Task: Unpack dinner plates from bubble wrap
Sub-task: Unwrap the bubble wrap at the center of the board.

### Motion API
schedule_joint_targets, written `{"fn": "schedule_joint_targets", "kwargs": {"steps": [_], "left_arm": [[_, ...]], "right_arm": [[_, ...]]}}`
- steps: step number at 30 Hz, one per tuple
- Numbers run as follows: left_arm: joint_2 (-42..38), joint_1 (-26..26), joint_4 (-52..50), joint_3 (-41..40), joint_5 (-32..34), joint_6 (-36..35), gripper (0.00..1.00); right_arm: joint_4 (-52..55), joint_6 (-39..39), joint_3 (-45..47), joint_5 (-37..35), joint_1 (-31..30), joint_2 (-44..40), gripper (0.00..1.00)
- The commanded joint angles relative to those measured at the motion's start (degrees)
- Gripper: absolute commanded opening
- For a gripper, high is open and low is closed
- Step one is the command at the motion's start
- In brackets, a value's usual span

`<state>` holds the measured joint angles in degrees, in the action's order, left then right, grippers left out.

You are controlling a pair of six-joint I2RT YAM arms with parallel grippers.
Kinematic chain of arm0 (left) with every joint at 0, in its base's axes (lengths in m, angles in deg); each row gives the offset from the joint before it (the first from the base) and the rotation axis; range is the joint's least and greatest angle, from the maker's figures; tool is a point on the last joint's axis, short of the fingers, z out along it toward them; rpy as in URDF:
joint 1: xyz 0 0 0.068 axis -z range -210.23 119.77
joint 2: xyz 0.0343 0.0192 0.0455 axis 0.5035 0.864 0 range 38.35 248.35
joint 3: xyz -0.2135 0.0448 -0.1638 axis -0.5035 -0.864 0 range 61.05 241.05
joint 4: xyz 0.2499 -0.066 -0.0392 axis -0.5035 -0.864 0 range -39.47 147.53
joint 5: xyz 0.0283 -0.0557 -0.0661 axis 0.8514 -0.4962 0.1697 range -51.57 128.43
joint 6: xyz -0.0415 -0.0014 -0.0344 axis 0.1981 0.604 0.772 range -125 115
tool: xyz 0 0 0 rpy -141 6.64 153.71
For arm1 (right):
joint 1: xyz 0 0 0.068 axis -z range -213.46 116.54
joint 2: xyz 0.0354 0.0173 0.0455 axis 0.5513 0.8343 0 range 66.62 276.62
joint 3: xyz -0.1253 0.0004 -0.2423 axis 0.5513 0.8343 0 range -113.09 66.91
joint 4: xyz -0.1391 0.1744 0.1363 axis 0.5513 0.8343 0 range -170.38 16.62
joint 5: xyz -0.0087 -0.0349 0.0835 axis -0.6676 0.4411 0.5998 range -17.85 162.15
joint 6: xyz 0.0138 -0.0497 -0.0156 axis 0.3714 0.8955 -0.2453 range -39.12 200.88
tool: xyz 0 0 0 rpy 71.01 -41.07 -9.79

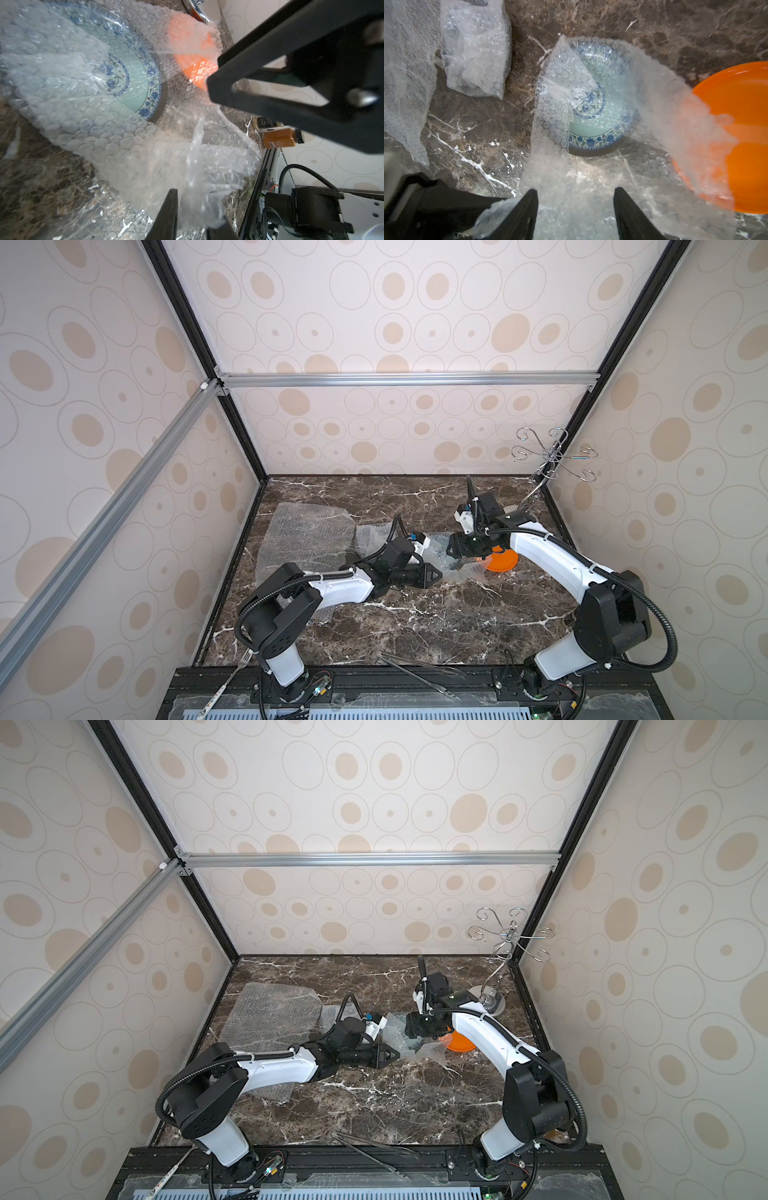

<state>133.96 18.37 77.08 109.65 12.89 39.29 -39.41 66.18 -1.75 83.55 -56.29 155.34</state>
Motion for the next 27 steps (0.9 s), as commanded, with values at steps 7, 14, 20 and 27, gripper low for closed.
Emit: {"fn": "schedule_joint_targets", "kwargs": {"steps": [7,14,20,27], "left_arm": [[-9.79,0.81,2.82,-7.57,2.24,3.58,0.50],[-16.76,0.75,-3.11,-8.57,7.48,1.95,0.63],[-15.88,0.71,-5.42,-7.64,8.52,1.89,0.66],[-12.93,0.71,-4.20,-6.17,7.66,2.68,0.68]], "right_arm": [[-2.67,-0.98,6.66,-1.20,-5.02,-0.98,0.61],[-3.27,-2.56,12.99,-3.17,-8.57,-5.10,0.61],[-4.79,-4.65,18.78,-3.93,-10.77,-7.33,0.60],[-8.39,-7.86,23.34,-3.93,-12.82,-7.80,0.60]]}}
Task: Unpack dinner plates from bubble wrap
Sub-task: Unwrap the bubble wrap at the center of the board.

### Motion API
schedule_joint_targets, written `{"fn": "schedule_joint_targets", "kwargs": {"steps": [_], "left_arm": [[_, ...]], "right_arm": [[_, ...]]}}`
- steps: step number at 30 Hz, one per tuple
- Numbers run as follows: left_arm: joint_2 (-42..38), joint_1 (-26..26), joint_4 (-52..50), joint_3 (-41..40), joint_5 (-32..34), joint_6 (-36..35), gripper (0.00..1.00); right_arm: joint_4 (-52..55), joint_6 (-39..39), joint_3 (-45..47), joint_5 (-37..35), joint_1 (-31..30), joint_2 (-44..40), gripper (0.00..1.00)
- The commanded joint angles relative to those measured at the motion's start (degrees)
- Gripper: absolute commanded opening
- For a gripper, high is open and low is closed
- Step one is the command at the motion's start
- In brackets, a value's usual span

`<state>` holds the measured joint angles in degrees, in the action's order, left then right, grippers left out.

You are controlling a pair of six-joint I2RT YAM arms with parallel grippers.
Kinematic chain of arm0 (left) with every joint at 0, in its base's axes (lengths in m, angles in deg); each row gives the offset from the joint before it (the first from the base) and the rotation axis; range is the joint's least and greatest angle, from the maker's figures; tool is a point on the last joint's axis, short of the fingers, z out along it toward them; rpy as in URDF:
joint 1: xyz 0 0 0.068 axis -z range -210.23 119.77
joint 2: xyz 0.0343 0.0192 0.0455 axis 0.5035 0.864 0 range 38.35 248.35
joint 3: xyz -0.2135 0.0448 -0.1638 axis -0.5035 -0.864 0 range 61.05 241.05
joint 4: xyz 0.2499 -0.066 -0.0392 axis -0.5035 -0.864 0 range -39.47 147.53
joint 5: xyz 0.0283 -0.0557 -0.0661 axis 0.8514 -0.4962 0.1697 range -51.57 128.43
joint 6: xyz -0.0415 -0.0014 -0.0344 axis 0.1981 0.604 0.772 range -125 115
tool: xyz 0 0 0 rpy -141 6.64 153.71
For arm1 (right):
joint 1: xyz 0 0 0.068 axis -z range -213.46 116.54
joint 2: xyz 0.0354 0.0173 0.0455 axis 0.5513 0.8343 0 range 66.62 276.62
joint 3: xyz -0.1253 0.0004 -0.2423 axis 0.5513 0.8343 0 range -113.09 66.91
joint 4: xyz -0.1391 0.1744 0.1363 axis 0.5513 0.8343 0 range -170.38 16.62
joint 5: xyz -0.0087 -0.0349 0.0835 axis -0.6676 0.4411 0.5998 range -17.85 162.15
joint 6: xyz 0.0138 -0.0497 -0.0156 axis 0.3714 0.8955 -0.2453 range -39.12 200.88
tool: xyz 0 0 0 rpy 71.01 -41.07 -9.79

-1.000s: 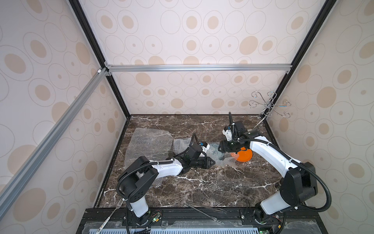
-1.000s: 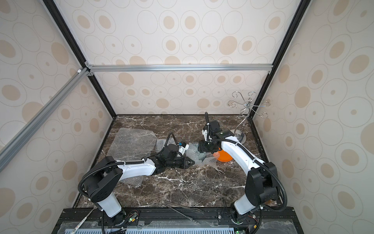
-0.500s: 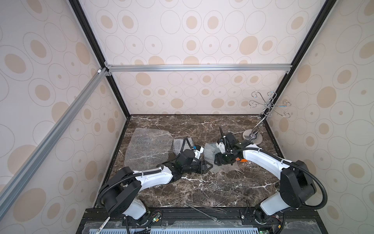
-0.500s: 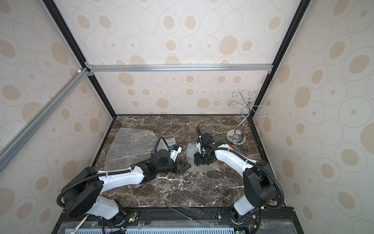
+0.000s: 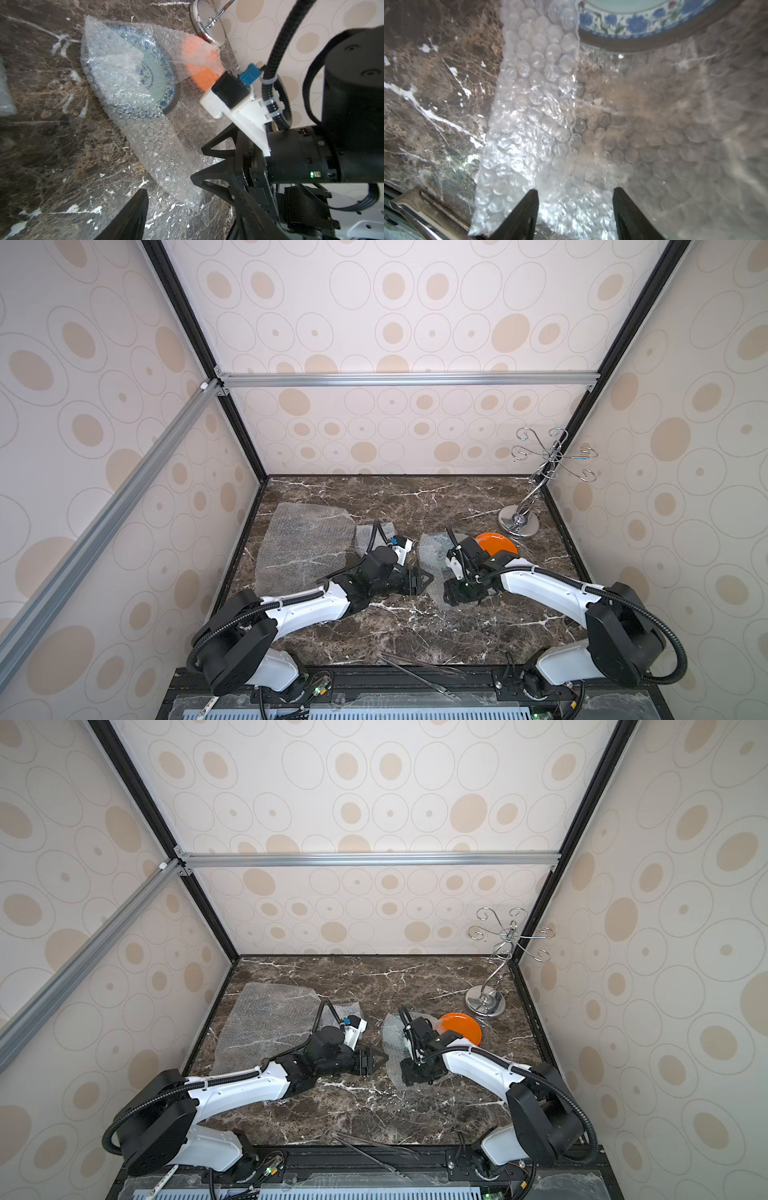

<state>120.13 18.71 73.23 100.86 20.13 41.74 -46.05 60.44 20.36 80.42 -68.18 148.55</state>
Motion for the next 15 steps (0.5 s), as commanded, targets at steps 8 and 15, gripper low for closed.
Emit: {"fn": "schedule_joint_targets", "kwargs": {"steps": [8,15], "left_arm": [[2.18,0.36,-1.25,2.99,0.60,0.10,0.68],[2.59,0.30,-4.96,4.30,2.58,-1.70,0.68]], "right_arm": [[-3.90,-3.17,3.23,-1.27,-1.24,-0.59,0.60],[-2.26,-3.20,0.65,0.16,-1.17,-2.61,0.60]]}}
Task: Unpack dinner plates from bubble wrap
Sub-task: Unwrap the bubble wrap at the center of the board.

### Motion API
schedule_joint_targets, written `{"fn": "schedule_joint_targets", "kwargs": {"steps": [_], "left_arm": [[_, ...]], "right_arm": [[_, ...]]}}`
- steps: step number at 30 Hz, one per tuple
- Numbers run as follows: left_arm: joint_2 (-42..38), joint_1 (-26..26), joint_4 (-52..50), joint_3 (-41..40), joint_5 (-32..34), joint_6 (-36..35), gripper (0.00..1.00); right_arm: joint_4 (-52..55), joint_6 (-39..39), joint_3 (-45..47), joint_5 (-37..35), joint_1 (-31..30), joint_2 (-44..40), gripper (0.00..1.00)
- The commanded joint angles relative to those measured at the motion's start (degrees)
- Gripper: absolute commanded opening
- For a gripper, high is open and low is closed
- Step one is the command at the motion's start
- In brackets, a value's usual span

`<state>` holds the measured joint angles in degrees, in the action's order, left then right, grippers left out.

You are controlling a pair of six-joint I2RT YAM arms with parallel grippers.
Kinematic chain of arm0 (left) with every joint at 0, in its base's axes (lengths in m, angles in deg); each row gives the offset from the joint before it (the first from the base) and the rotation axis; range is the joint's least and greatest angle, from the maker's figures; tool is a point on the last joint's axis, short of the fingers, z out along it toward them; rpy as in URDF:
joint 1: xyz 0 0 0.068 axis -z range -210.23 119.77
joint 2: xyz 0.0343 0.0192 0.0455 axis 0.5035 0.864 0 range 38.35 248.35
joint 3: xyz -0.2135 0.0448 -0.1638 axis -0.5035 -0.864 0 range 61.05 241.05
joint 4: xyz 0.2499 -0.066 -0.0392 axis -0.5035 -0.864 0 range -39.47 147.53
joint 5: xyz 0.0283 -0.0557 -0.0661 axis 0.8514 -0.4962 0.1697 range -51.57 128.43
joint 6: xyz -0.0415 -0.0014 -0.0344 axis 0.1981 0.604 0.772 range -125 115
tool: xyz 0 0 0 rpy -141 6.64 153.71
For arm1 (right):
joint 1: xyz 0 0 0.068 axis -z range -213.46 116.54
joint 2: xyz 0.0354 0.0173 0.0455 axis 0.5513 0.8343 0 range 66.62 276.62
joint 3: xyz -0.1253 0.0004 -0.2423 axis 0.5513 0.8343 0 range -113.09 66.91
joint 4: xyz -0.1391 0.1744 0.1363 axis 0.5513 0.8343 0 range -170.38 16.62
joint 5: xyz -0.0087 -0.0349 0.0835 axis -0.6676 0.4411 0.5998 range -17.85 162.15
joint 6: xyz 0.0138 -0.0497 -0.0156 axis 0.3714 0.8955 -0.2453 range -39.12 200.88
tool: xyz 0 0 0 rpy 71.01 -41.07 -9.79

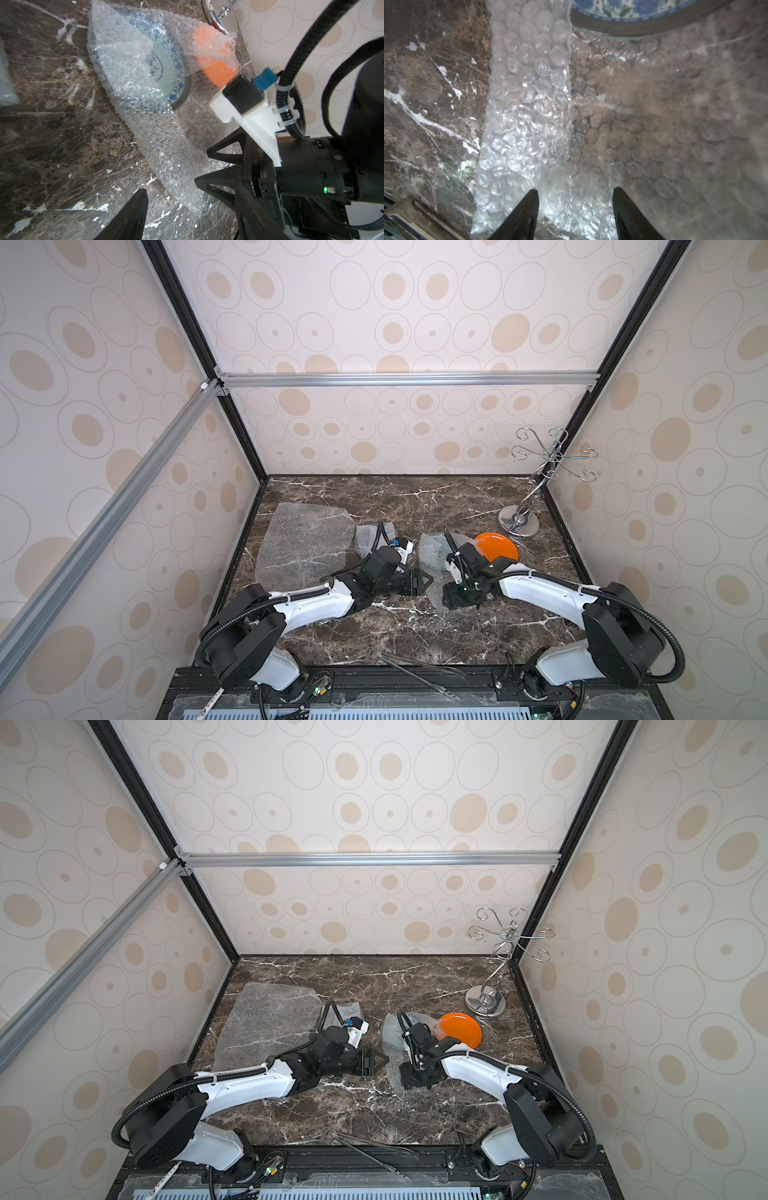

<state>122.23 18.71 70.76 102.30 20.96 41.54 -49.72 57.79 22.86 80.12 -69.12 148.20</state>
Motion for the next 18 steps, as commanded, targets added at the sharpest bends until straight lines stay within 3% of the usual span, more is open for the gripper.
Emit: {"fn": "schedule_joint_targets", "kwargs": {"steps": [1,11,18], "left_arm": [[0.50,0.26,-3.40,3.31,2.15,-1.89,0.68],[1.09,-0.24,-6.55,5.83,3.29,-4.01,0.72],[1.81,-0.61,-7.79,7.27,3.55,-4.94,0.73]], "right_arm": [[2.33,-0.34,-2.90,0.47,-0.06,-2.98,0.60],[7.36,1.48,-10.23,6.04,8.86,-7.99,0.61],[10.42,3.06,-16.27,6.25,13.17,-3.90,0.61]]}}
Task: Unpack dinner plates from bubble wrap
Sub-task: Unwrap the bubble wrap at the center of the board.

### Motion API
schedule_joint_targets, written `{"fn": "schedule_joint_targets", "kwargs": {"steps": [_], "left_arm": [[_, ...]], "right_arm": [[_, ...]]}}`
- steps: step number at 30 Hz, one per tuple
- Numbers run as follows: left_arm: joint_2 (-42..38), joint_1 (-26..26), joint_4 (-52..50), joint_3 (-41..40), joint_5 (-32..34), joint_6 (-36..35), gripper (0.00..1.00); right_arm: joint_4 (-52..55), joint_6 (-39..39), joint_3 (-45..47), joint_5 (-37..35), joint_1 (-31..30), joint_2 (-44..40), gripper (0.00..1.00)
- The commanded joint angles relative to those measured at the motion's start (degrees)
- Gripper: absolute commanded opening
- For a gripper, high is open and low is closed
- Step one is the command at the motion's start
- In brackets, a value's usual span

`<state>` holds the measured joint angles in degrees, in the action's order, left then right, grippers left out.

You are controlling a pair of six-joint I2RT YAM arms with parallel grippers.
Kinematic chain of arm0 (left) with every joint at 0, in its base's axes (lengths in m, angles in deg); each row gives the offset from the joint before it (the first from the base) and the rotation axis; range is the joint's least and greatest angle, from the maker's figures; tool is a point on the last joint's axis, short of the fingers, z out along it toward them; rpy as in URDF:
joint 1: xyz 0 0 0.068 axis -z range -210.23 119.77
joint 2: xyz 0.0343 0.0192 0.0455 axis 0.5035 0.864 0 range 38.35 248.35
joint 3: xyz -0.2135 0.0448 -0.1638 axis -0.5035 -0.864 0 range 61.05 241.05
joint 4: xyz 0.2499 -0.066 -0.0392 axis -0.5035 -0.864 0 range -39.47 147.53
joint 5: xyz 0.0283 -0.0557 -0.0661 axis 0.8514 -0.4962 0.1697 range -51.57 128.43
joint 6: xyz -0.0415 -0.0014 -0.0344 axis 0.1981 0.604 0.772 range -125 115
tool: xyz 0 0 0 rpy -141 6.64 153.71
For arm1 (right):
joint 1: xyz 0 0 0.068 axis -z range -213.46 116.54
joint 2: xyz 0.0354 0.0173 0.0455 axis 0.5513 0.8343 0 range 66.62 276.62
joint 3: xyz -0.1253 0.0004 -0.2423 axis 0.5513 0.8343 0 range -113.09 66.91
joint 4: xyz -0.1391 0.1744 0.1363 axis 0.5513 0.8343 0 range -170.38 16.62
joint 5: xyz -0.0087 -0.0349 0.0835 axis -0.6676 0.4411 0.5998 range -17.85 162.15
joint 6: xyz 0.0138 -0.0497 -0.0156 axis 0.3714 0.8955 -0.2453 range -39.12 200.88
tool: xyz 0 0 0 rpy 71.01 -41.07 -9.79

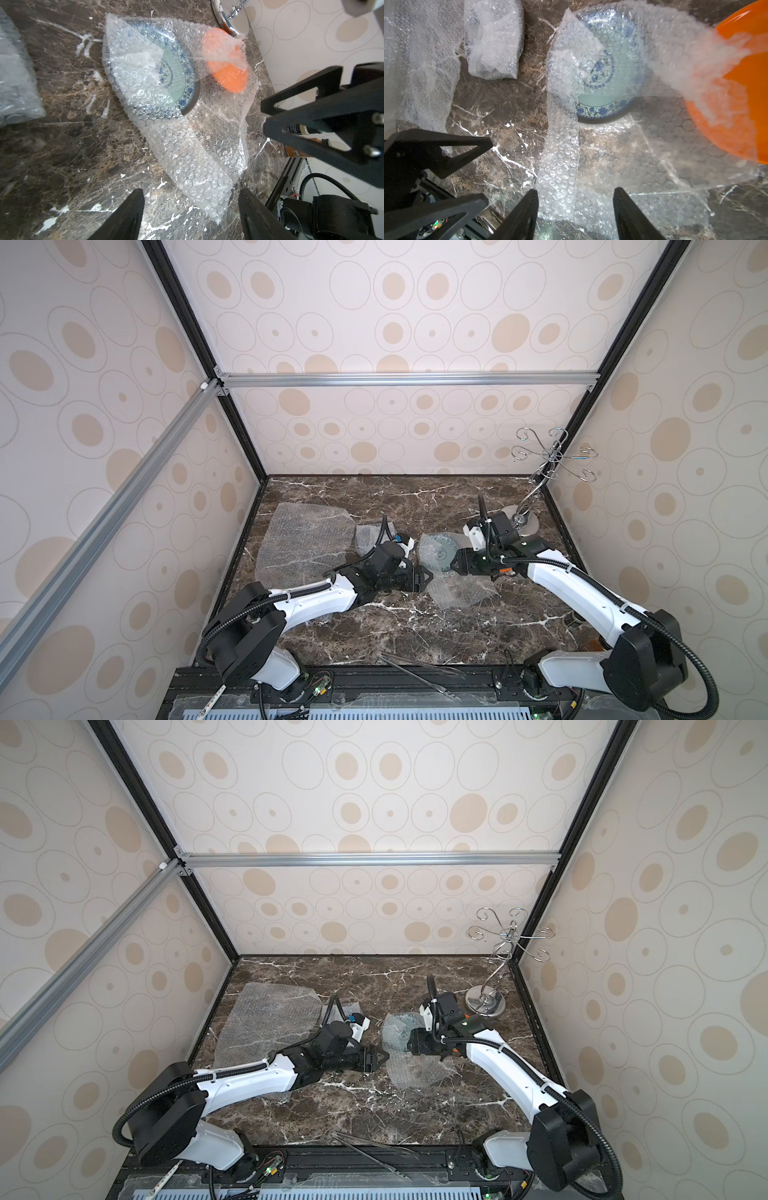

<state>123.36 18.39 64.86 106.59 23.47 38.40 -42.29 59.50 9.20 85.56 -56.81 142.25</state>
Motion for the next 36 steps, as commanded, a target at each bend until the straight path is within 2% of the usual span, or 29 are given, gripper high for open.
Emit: {"fn": "schedule_joint_targets", "kwargs": {"steps": [1,5,11,15,21,27,36], "left_arm": [[0.72,-0.28,-2.44,3.34,1.39,-2.06,0.74],[0.42,-0.37,-3.27,3.62,1.96,-2.45,0.76],[0.89,-0.51,-3.64,3.98,1.97,-2.53,0.84],[3.23,-0.60,-6.56,7.02,2.76,-4.05,0.99],[11.72,-0.62,-19.09,19.03,5.63,-7.72,1.00],[21.25,-0.54,-33.79,33.82,13.80,-9.15,1.00],[36.13,-0.29,-47.53,54.68,19.90,-11.43,1.00]], "right_arm": [[3.97,1.48,-3.96,0.76,1.62,3.36,0.61],[6.28,3.02,-7.95,4.68,5.27,8.60,0.61],[6.08,4.26,-9.00,2.50,5.38,11.76,0.61],[2.98,3.47,-4.61,2.03,5.34,12.33,0.61],[-1.49,1.88,1.82,2.47,5.34,12.66,0.61],[-4.33,-0.79,7.09,4.26,5.33,7.69,0.61],[-5.05,-1.39,11.66,5.10,5.40,2.52,0.61]]}}
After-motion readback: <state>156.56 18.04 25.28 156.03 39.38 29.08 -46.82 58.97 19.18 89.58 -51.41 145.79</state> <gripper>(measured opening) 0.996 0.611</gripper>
